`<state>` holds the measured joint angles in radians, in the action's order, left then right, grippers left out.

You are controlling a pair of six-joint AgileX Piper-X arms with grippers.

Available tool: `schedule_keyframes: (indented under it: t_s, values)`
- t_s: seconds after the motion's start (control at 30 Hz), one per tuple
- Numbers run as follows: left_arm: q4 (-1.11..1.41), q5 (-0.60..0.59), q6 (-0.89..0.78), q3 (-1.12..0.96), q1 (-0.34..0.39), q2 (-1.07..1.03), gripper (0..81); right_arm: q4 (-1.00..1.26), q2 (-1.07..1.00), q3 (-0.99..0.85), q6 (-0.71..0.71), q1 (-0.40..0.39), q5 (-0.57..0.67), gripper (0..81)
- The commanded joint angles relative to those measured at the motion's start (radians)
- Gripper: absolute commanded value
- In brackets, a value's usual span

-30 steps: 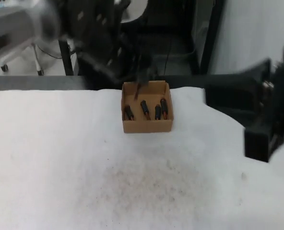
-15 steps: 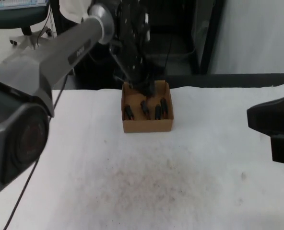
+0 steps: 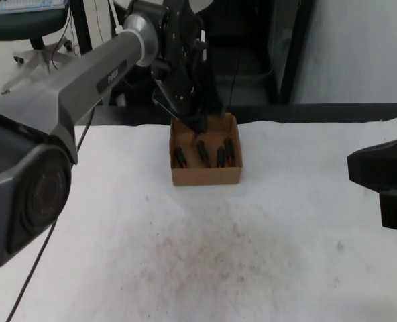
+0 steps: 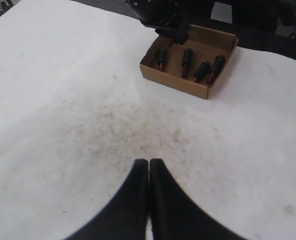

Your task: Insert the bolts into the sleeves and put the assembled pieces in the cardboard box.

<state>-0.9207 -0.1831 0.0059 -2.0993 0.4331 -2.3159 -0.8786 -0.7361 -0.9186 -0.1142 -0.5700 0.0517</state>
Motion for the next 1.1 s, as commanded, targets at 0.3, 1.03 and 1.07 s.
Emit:
schedule_keyframes:
  t_s: [0.3, 1.03, 1.07]
  values:
    - [0.02, 0.001, 0.041, -0.016, -0.015, 0.01, 20.2, 0.0, 0.01, -0.004, 0.003, 0.004, -0.002, 0.6]
    - [-0.199, 0.039, 0.037, -0.063, -0.01, 0.141, 0.3, 0.0, 0.01, 0.001, 0.04, 0.006, -0.114, 0.6]
    - [-0.238, 0.039, 0.057, -0.063, -0.007, 0.164, 0.3, 0.0, 0.014, 0.008, 0.048, 0.012, -0.13, 0.6]
